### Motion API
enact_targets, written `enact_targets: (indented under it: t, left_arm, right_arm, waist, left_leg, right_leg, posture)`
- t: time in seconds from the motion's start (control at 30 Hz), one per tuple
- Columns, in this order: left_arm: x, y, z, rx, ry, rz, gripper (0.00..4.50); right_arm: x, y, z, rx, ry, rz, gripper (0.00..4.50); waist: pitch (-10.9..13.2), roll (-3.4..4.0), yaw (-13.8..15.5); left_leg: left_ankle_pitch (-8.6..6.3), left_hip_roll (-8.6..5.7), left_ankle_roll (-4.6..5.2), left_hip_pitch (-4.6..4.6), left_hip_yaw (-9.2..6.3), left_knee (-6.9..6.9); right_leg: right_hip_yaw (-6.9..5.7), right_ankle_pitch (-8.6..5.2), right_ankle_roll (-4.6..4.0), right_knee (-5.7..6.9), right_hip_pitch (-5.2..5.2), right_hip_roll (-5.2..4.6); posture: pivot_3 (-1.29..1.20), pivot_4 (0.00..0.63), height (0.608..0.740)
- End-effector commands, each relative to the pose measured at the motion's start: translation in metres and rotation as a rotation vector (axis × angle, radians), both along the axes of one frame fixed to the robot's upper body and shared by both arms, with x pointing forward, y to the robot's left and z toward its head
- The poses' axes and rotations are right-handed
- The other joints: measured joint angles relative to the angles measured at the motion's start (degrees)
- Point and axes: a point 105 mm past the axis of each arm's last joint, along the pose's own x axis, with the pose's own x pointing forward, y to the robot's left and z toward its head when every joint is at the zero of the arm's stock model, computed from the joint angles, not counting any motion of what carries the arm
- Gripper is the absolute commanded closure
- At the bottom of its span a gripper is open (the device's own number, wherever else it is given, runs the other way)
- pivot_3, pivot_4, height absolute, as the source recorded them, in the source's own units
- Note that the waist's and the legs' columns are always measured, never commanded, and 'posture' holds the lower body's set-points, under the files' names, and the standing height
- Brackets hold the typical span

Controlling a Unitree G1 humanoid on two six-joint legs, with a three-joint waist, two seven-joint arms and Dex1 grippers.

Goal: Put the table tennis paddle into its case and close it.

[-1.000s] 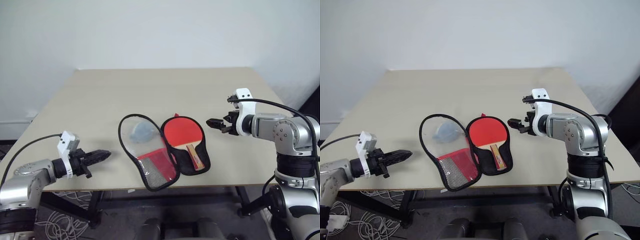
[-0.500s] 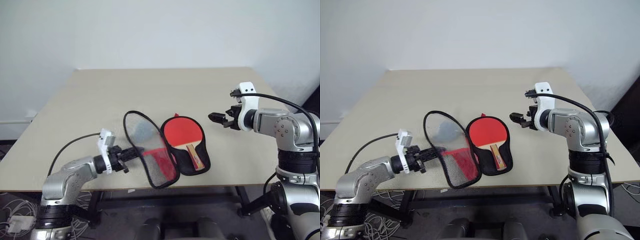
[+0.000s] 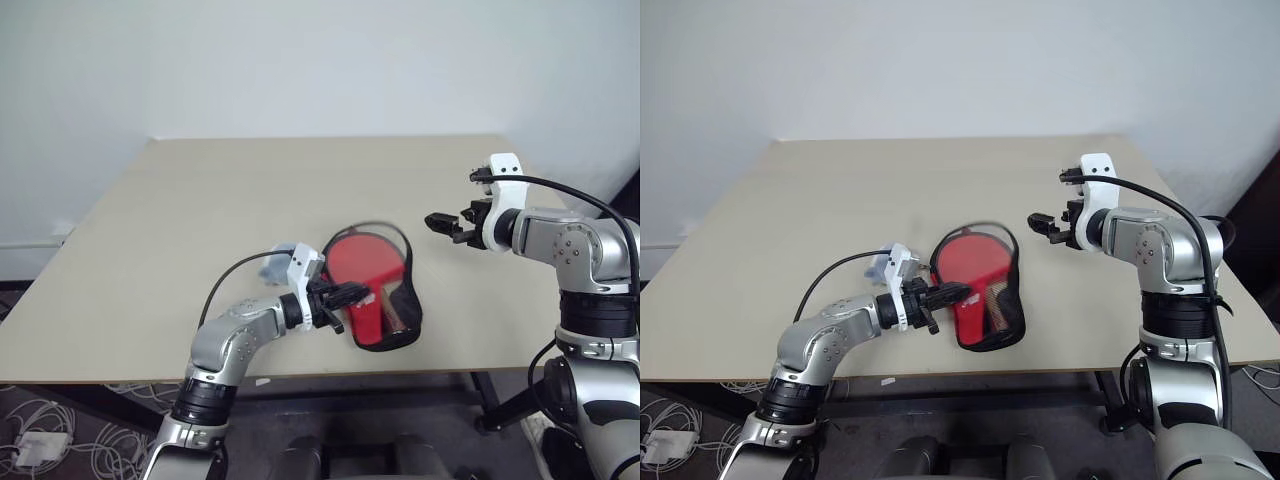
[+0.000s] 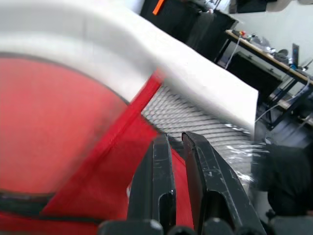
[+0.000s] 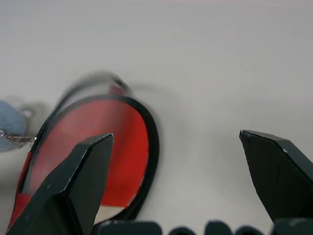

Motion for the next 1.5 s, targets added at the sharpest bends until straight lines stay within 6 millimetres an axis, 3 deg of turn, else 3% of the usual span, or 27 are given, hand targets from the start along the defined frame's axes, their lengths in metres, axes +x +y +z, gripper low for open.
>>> enact_targets:
  t: [0.03,0.17,0.33,0.57,1.23,1.5]
  left_arm:
    - [-0.002,0.014,0.009,-0.017,-0.006,0.002,4.1]
    - [-0.01,0.033,0.008,-0.036,0.045,-0.005,4.1]
    - [-0.024,0.047,-0.002,-0.055,0.148,-0.016,2.44]
    - [-0.025,0.039,-0.01,-0.113,0.238,0.0,0.02]
    - [-0.034,0.026,-0.043,-0.189,0.561,0.062,0.02]
    - [-0.031,0.017,-0.047,-0.215,0.63,0.071,0.02]
  right_arm:
    - [0.001,0.0,0.015,0.014,-0.065,-0.011,0.0]
    - [0.0,0.001,0.012,0.02,-0.059,-0.017,0.0]
    - [-0.002,0.004,0.007,0.032,-0.047,-0.017,0.0]
    - [-0.004,0.014,0.004,0.051,-0.041,-0.002,0.0]
    - [-0.009,0.021,0.001,0.076,-0.031,-0.016,0.0]
    - [-0.012,0.028,-0.002,0.09,-0.02,-0.012,0.0]
  waist:
    - [0.0,0.0,0.0]
    - [0.0,0.0,0.0]
    - [0.0,0.0,0.0]
    - [0.0,0.0,0.0]
    - [0.0,0.0,0.0]
    - [0.0,0.05,0.2]
  left_leg:
    - [0.0,0.0,0.0,0.0,0.0,0.0]
    - [0.0,-0.01,0.0,-0.01,-0.01,0.0]
    - [0.0,-0.02,0.0,-0.01,-0.11,0.0]
    - [0.0,-0.05,0.0,0.0,-0.25,0.02]
    - [0.0,-0.04,0.0,0.02,-0.29,0.01]
    - [0.0,-0.11,0.0,0.05,-0.31,0.02]
  right_leg:
    - [0.0,0.0,0.01,0.0,0.01,0.01]
    - [0.01,-0.01,0.01,-0.01,-0.01,0.0]
    - [0.0,-0.02,0.02,-0.01,0.0,-0.01]
    - [-0.02,-0.01,0.01,-0.01,0.02,-0.05]
    - [-0.03,-0.01,0.0,-0.01,0.03,-0.05]
    - [-0.04,-0.01,0.01,-0.03,0.09,-0.1]
  posture:
    - [0.0,0.0,0.734]
    - [0.0,0.0,0.734]
    - [0.0,0.0,0.734]
    - [0.0,0.0,0.734]
    - [0.0,0.0,0.734]
    - [0.0,0.0,0.734]
